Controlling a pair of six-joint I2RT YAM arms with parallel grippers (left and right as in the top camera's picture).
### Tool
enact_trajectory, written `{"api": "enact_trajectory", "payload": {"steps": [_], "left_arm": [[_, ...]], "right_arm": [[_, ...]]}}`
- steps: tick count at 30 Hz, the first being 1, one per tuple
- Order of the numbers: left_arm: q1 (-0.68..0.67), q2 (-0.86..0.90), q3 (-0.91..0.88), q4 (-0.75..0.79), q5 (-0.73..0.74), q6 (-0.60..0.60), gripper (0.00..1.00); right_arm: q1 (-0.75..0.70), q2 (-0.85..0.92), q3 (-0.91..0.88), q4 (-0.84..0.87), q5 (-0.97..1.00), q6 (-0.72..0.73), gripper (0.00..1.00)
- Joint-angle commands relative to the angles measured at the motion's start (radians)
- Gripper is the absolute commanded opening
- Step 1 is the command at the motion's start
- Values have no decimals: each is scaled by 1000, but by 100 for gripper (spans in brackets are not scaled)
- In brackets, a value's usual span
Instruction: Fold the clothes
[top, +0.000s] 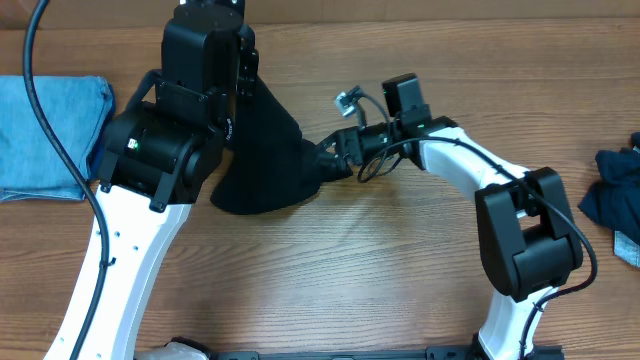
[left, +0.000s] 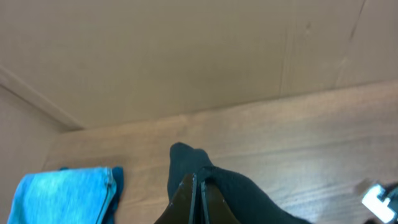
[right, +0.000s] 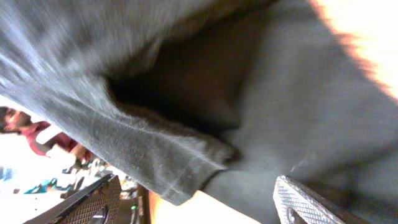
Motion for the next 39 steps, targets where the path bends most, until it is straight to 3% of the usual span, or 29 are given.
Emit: {"api": "enact_trajectory", "payload": {"steps": [1, 13, 25, 33, 36, 39], "left_arm": [[-6, -23, 22, 55, -3, -13, 4], [-6, -23, 22, 80, -8, 13, 4], [-6, -23, 23, 145, -25, 31, 5], [-6, -23, 23, 151, -27, 31, 5], [-6, -23, 23, 150, -27, 32, 5], [-6, -23, 23, 145, -27, 32, 5]], "right_arm": [[43, -1, 23, 8, -33, -8, 83], [72, -1, 23, 92, -31, 4, 82], [85, -1, 23, 72, 7, 5, 83], [119, -1, 23, 256, -63, 145, 82], [134, -1, 23, 299, -60, 163, 73], [140, -1, 23, 299, -59, 175, 48]]}}
